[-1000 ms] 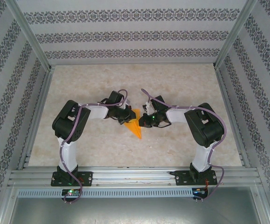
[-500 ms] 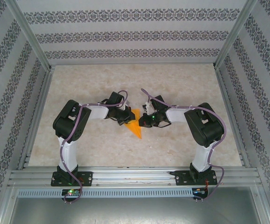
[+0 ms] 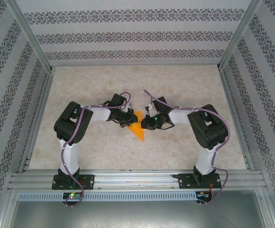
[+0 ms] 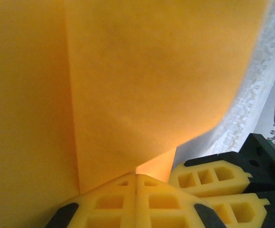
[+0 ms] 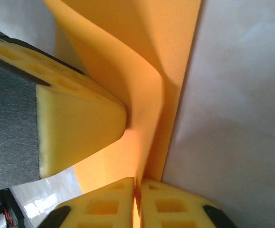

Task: Fold a paper plane with a square sheet of paper (fold left side to right side)
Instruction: Fourth fold the wing at the center of the table.

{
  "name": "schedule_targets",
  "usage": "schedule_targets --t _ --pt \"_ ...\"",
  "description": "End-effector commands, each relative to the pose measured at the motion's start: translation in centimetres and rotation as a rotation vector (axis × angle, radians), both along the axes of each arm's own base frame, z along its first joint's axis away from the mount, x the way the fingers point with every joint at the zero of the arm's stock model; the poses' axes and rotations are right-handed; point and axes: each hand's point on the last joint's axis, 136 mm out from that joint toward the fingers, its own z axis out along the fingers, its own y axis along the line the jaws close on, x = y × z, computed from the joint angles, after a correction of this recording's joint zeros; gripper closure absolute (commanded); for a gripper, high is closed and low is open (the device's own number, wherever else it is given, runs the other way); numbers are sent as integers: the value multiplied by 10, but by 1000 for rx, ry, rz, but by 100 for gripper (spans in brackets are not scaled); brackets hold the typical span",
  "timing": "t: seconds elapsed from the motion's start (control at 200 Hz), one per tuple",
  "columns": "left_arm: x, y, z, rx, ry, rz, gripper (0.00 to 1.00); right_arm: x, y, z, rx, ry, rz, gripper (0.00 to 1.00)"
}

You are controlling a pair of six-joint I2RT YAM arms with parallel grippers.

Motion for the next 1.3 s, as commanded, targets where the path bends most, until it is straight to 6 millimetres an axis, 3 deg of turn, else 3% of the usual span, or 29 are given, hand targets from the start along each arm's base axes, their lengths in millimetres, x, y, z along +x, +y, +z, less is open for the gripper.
schedule_targets --t 0.0,0.135,0.295,0.505,0.689,0.994,1.294 --pt "-23 18 -44 119 105 5 100 9 -6 18 7 -8 -43 82" --pt "-24 19 -45 121 108 6 100 14 -11 37 31 -39 -69 70" --pt "-24 19 -44 121 109 10 100 4 -18 50 50 -36 -71 67" --pt "-23 19 -43 123 108 10 100 -25 1 58 170 65 -14 98" --pt "-23 20 -44 127 108 13 100 -40 16 43 165 122 23 100" --pt "-23 21 -44 132 111 14 100 -49 14 21 124 150 21 100" --pt "-24 22 -46 137 116 16 100 -63 10 11 94 171 38 100"
